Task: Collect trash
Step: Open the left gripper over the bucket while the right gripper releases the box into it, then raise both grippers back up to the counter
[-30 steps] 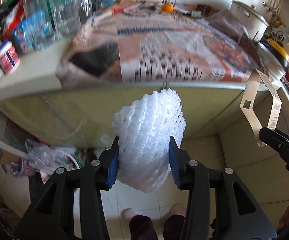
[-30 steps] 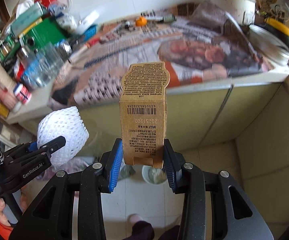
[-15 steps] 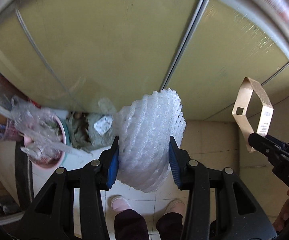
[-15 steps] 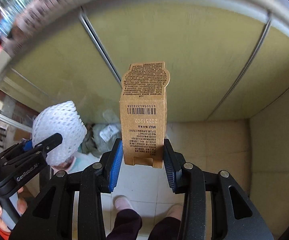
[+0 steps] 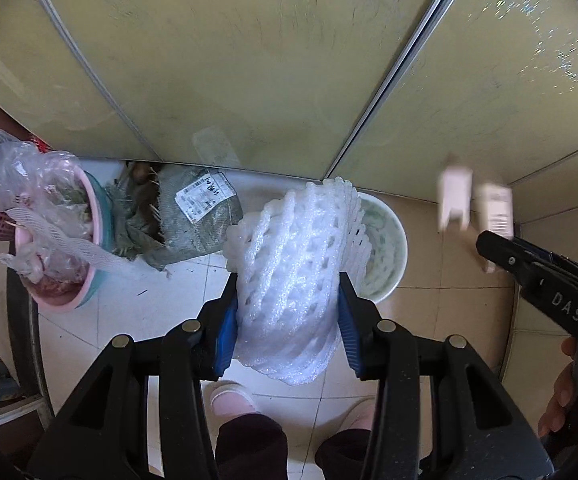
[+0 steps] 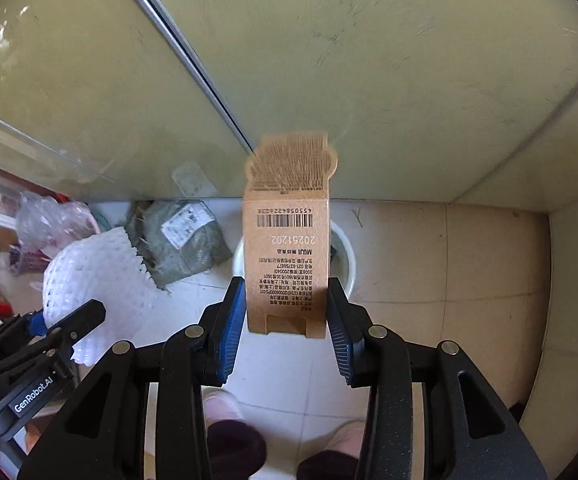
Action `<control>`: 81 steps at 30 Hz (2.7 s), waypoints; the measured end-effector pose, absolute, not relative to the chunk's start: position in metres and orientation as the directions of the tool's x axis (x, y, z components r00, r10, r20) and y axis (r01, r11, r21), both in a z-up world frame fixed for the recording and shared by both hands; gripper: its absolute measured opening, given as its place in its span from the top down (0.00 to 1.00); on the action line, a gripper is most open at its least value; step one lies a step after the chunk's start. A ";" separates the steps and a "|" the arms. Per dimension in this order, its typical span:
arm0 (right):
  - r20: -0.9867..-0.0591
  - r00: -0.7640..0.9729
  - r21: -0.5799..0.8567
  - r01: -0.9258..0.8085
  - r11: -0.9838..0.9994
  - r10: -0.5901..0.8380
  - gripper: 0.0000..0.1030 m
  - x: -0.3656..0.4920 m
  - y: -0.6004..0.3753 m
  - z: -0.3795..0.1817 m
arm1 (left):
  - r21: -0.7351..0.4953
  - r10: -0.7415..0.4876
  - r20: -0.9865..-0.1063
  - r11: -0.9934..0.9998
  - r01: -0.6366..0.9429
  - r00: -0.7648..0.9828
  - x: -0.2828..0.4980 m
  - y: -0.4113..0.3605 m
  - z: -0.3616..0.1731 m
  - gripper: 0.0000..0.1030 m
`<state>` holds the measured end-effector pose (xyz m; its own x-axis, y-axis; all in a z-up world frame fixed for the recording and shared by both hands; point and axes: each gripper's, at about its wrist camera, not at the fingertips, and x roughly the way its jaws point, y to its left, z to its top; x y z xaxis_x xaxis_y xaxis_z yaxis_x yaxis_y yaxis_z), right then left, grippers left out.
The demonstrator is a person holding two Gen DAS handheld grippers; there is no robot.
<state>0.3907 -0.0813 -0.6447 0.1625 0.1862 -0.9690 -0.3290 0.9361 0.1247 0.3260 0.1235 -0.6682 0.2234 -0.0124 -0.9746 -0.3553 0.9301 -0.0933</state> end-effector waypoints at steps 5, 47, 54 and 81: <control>-0.972 0.171 0.099 -0.323 0.941 0.160 0.53 0.391 -0.086 -0.651 | -0.118 -0.040 -0.974 0.930 -0.349 0.224 0.344 0.110 -0.680 0.55; -0.784 0.537 0.222 -0.228 0.948 0.312 0.52 0.328 -0.104 -0.228 | -0.178 -0.057 -0.823 0.971 -0.161 0.565 0.321 0.116 -0.248 0.35; -0.656 0.708 0.180 -0.190 0.965 0.261 0.46 0.300 -0.095 -0.136 | -0.134 -0.043 -0.704 0.988 -0.073 0.709 0.294 0.136 -0.138 0.35; -0.550 0.811 0.086 -0.183 0.979 0.200 0.10 0.464 -0.120 -0.085 | -0.112 0.068 -0.609 0.979 -0.171 0.790 0.470 0.136 -0.082 0.01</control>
<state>0.4639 -0.1201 -0.0847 0.8108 0.2002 -0.5501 -0.1833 0.9793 0.0862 0.4704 0.1358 -0.0817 0.7902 0.0679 -0.6091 -0.1705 0.9790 -0.1121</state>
